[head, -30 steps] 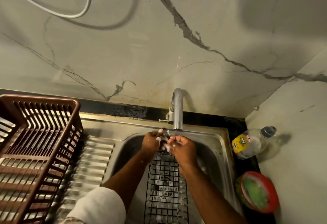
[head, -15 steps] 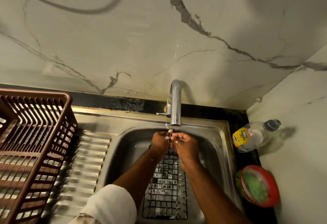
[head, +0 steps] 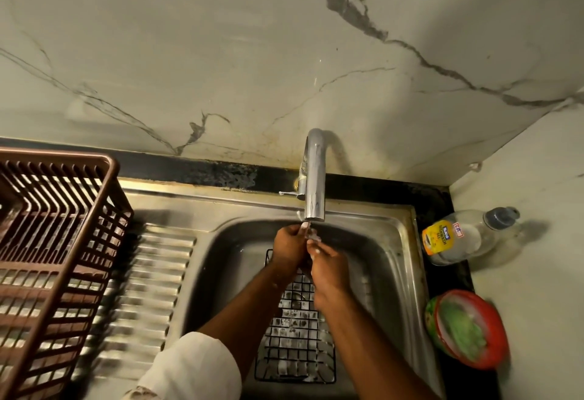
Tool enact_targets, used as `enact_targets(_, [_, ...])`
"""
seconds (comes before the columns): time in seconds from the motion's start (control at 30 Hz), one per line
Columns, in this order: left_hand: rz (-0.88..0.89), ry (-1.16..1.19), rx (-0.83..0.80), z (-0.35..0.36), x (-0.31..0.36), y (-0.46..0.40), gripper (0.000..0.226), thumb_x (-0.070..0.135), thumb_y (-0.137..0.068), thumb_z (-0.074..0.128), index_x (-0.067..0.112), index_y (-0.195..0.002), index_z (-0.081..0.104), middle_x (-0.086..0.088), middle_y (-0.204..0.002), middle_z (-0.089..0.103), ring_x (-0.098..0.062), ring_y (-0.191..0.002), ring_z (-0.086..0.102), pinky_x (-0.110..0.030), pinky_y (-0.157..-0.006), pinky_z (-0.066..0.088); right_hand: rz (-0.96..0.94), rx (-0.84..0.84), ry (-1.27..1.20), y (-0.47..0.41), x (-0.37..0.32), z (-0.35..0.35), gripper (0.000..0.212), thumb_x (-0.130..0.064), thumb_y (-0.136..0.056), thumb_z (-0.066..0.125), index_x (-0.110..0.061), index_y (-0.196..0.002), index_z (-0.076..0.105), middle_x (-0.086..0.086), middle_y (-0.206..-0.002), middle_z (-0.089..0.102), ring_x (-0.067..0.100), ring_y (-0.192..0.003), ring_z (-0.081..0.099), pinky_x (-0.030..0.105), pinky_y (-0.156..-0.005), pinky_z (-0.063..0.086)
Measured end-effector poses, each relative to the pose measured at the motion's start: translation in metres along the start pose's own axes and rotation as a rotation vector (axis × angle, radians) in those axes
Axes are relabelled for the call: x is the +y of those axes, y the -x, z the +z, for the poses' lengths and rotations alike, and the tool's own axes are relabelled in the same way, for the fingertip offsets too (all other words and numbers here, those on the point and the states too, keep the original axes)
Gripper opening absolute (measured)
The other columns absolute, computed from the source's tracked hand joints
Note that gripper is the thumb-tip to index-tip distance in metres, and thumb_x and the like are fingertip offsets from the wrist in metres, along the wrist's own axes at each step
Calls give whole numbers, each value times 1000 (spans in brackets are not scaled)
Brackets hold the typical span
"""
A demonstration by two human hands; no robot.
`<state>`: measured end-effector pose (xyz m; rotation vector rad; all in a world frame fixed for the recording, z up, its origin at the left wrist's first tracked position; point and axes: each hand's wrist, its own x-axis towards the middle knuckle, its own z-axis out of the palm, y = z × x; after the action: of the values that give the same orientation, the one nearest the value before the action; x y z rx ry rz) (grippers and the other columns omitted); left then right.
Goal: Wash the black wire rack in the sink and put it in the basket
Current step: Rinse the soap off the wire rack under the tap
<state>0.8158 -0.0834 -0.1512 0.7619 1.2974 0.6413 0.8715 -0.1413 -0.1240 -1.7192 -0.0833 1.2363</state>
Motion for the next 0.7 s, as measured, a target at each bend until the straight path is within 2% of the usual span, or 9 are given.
enact_targets(0.07, [19, -41, 13, -13, -3, 3, 26, 20, -105, 56, 5, -92, 72, -12, -77, 73, -24, -66, 70, -29, -55, 56, 34, -63, -37, 1, -5, 0, 17, -14, -97, 64, -17, -110, 75, 3, -104, 76, 18, -97, 71, 32, -81, 60])
enact_targets(0.17, [78, -154, 101, -38, -14, 7, 25, 23, -103, 58, 9, -90, 75, -12, -82, 77, -30, -79, 75, -41, -75, 62, 106, -138, -102, 3, -11, 2, 14, -7, -95, 66, -10, -106, 74, 7, -101, 77, 18, -95, 73, 28, -76, 60])
enact_targets(0.27, [198, -590, 270, -62, -27, 8, 9, 26, -97, 66, 23, -99, 74, -1, -92, 77, -18, -84, 74, -41, -81, 62, 155, -179, -156, 2, -14, 3, 17, 1, -94, 64, -3, -110, 71, 14, -103, 76, 22, -93, 75, 24, -70, 61])
enact_targets(0.33, [208, -825, 349, -72, -35, 8, 27, 27, -93, 70, 27, -120, 68, -2, -117, 71, -19, -104, 69, -40, -90, 59, 152, -184, -152, 1, -17, 3, 17, 4, -95, 62, 0, -109, 70, 16, -104, 75, 23, -93, 74, 23, -69, 61])
enact_targets(0.37, [174, -885, 337, -75, -37, 8, 38, 28, -92, 71, 27, -130, 63, -3, -128, 65, -22, -112, 66, -39, -95, 57, 152, -180, -150, 1, -18, 2, 17, 5, -95, 61, 0, -108, 70, 16, -103, 74, 23, -93, 74, 23, -70, 62])
enact_targets(0.43, [70, -961, 259, -78, -38, 5, 46, 32, -94, 69, 25, -137, 59, -6, -133, 64, -24, -115, 65, -35, -94, 55, 162, -169, -149, -1, -19, 1, 16, 7, -95, 60, 0, -105, 70, 16, -101, 74, 24, -93, 73, 25, -73, 62])
enact_targets(0.53, [-21, -1006, 163, -80, -35, 2, 25, 23, -98, 59, 22, -121, 69, -8, -117, 72, -25, -103, 69, -33, -85, 57, 200, -166, -148, -5, -20, -1, 15, 8, -96, 58, 0, -100, 70, 19, -104, 73, 27, -96, 73, 26, -72, 62])
enact_targets(0.7, [-29, -1023, 194, -75, -26, 4, 13, 19, -93, 63, 15, -98, 74, -9, -101, 75, -27, -97, 71, -34, -84, 59, 221, -211, -128, -8, -24, -5, 21, 11, -96, 55, 2, -110, 68, 19, -106, 73, 27, -100, 72, 27, -77, 62])
